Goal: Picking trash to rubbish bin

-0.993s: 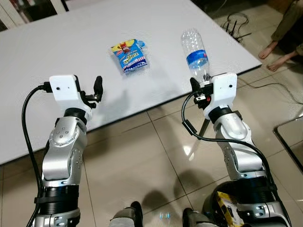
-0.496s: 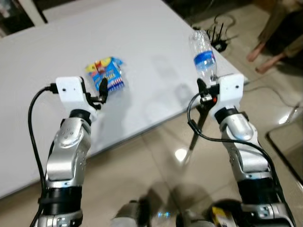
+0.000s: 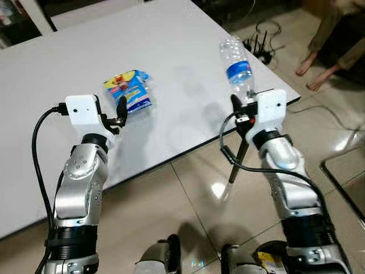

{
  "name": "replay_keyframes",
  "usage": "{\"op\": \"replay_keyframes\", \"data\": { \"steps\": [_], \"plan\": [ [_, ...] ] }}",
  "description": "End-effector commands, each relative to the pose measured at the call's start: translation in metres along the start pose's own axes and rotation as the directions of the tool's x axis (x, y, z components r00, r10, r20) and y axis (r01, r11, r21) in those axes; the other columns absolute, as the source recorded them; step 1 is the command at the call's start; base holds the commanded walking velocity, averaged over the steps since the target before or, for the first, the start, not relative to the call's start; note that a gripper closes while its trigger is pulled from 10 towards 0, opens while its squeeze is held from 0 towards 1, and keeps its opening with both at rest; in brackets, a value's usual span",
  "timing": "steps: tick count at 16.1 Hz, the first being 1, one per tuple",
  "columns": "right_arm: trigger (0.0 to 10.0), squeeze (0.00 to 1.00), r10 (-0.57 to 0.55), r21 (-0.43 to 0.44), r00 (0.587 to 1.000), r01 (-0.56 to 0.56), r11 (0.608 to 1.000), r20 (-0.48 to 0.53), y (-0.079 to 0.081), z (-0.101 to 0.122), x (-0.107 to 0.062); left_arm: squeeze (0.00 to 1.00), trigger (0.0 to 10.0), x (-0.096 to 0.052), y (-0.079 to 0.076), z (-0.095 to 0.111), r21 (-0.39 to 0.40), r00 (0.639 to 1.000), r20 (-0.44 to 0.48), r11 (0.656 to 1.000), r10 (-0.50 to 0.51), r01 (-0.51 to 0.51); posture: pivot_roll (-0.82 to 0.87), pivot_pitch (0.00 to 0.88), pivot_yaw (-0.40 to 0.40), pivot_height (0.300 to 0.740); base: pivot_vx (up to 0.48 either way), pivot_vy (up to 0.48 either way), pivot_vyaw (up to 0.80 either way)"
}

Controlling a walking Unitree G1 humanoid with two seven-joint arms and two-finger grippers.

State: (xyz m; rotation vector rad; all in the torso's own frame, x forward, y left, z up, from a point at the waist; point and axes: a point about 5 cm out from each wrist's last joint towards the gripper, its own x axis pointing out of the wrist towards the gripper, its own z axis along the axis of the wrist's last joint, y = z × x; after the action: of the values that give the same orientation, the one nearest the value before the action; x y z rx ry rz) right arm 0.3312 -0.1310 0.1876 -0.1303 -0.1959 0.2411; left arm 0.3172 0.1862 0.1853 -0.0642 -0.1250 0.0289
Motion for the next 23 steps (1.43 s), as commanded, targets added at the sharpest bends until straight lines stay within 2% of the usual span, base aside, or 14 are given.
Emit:
{"op": "replay_keyframes", "data": {
  "steps": [1, 7, 17, 23],
  "plan": [
    [10.0, 0.0, 0.01, -0.007, 1.0, -0.01, 1.0, 0.008, 0.002, 0.002, -0.001, 0.0, 10.0, 0.002, 0.006, -0.008, 0.013, 0.999, -0.035, 0.999, 0.035, -0.035, -0.09, 0.228, 0.092, 0.74, 0.0, 0.0, 0.0],
    [10.0, 0.0, 0.014, -0.017, 1.0, -0.014, 1.0, 0.002, 0.001, 0.002, -0.004, 0.0, 10.0, 0.019, 0.009, -0.015, 0.013, 0.996, -0.048, 0.997, 0.072, -0.072, -0.1, 0.237, 0.091, 0.74, 0.0, 0.0, 0.0],
    [10.0, 0.0, 0.013, -0.017, 1.0, -0.013, 1.0, -0.007, 0.001, 0.0, -0.005, 0.0, 10.0, 0.021, 0.015, -0.018, 0.016, 0.996, -0.044, 0.997, 0.081, -0.08, -0.1, 0.235, 0.094, 0.74, 0.093, 0.0, 0.0],
    [10.0, 0.0, 0.012, -0.017, 1.0, -0.012, 1.0, -0.006, 0.001, 0.0, -0.006, 0.0, 10.0, 0.021, 0.014, -0.019, 0.018, 0.997, -0.036, 0.997, 0.074, -0.073, -0.1, 0.235, 0.094, 0.74, 0.331, 0.0, 0.0]
  ]
}}
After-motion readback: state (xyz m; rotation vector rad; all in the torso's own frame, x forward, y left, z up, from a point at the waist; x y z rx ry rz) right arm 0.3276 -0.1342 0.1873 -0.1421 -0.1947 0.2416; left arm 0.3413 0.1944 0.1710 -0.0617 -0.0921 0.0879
